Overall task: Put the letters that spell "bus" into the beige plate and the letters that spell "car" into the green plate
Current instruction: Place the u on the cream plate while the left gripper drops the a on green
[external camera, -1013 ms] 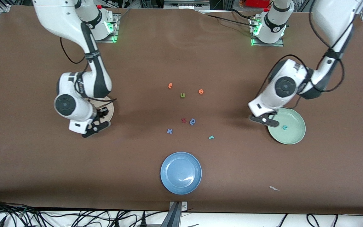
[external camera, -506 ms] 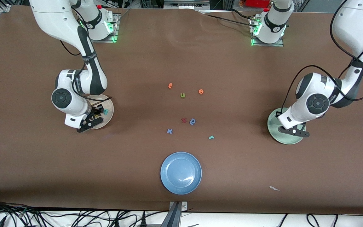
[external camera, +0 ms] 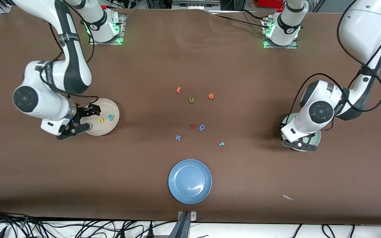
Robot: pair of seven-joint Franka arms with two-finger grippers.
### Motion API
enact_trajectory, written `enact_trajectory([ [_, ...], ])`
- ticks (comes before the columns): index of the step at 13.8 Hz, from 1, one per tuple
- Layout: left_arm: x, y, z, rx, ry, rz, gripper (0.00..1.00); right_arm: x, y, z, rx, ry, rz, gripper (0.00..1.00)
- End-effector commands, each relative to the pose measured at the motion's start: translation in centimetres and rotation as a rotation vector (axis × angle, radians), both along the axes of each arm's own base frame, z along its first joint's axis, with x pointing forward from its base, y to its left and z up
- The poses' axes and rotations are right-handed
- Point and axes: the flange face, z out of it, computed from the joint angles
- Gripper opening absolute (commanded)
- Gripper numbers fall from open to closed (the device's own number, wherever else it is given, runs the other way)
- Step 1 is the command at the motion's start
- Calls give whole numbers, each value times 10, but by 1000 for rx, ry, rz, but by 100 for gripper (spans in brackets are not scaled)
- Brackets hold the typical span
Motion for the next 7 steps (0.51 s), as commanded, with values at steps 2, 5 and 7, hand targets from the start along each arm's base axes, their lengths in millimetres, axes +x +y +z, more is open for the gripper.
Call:
enact_trajectory([
  [2,24,-86,-12,-102,10,142,100,1,30,43,-51,75,-124,100],
  [5,27,-149,-22,-146,9,260,100,-19,42,68,-98,71,-140,100],
  [7,31,-179,-26,-164,-1,323,100,-31,34,71,-115,55,-165,100],
])
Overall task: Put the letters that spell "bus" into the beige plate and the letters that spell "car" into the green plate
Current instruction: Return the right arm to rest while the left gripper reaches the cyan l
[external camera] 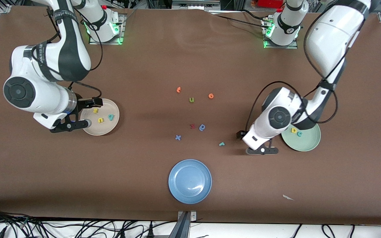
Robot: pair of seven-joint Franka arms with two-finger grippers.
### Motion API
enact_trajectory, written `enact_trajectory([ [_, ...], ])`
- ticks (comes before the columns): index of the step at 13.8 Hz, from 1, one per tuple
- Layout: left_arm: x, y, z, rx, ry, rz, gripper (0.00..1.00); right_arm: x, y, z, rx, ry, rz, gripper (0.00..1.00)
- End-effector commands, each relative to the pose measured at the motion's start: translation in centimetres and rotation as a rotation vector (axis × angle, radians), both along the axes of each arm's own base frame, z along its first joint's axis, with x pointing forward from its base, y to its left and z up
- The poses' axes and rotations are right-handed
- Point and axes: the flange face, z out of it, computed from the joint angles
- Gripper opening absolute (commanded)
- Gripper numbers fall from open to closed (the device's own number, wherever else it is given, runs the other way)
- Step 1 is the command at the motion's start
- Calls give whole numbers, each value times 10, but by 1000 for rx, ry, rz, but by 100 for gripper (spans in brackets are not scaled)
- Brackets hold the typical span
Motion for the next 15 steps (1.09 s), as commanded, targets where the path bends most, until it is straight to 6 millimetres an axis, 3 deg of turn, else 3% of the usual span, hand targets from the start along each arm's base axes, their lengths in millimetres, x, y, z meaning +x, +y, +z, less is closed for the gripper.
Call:
enact_trajectory([
  [1,15,-33,-6,-36,10,115,100,-22,-21,15,1,-39,-40,100],
  [2,16,-47,-7,-40,4,154,100,-25,-35,14,13,-86,-53,100],
  [4,17,-67,-17,-26,-5,223,100,-38,-69,34,42,-200,-96,100],
  [6,17,-81,-29,-13,-11,289,100,-53,-102,92,54,-267,-142,100],
  [8,17,-90,-36,-15,-9,324,100,-64,-117,128,44,-216,-166,100],
  [10,18,-87,-40,-11,-9,328,97,-62,-113,159,50,-223,-165,100],
  [11,19,-84,-45,-2,-9,332,95,-60,-116,167,58,-246,-176,100],
  [15,15,-87,-54,27,-17,334,83,-60,-123,157,100,-215,-202,100],
])
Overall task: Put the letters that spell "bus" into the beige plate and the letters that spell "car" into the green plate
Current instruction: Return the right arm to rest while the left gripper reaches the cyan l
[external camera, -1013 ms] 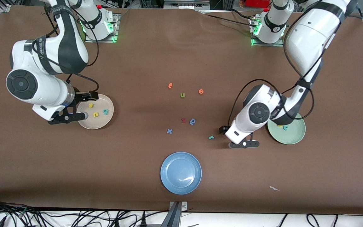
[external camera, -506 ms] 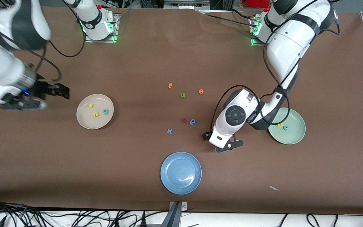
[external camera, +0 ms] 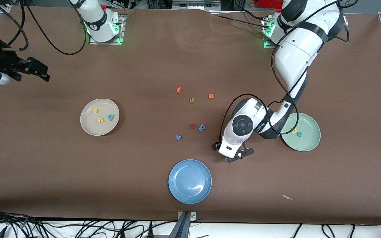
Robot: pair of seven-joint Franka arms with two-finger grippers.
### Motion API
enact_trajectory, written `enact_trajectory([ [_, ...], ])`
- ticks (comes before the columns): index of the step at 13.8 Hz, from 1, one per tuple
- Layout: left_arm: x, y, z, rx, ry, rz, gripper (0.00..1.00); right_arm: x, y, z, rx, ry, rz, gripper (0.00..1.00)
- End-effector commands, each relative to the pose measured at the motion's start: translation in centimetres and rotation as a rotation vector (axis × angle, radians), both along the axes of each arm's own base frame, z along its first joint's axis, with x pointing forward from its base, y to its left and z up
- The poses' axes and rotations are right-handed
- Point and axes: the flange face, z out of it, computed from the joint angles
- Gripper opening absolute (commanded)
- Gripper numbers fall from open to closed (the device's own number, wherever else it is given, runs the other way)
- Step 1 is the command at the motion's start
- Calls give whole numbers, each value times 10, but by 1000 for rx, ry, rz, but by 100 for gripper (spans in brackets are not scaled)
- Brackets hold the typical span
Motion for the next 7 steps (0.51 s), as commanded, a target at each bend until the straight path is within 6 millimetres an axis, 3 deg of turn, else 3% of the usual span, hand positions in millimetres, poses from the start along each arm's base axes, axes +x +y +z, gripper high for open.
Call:
enact_trajectory([
  [1,1,-12,1,1,4,30,80,7,1,-3,8,14,-7,100],
  [7,-3,-18,-1,2,6,31,68,17,5,-9,-5,-18,-11,100],
])
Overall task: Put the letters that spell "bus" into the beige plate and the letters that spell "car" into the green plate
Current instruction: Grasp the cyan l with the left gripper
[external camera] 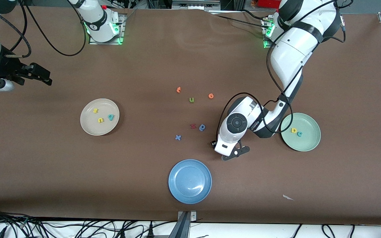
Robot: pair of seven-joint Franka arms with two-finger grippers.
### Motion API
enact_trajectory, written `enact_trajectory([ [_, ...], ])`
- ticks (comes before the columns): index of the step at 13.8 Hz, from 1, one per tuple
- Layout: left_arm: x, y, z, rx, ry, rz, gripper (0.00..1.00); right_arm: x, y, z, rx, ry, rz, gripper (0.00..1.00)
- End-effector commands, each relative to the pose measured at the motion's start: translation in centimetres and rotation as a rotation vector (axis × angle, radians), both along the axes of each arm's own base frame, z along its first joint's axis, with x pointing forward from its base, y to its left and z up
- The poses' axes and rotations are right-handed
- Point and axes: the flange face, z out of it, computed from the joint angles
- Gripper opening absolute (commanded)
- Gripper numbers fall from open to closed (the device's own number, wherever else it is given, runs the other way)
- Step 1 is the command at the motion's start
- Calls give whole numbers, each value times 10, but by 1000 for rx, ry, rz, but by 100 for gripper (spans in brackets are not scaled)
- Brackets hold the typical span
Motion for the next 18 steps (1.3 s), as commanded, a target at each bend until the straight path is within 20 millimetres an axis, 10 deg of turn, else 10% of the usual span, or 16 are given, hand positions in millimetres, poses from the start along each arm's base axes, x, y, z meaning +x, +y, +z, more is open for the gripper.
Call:
enact_trajectory([
  [1,5,-3,1,-5,6,21,65,8,3,1,-6,-12,-12,100],
  [18,3,-5,-2,-3,10,40,23,11,14,-2,-14,-25,14,100],
])
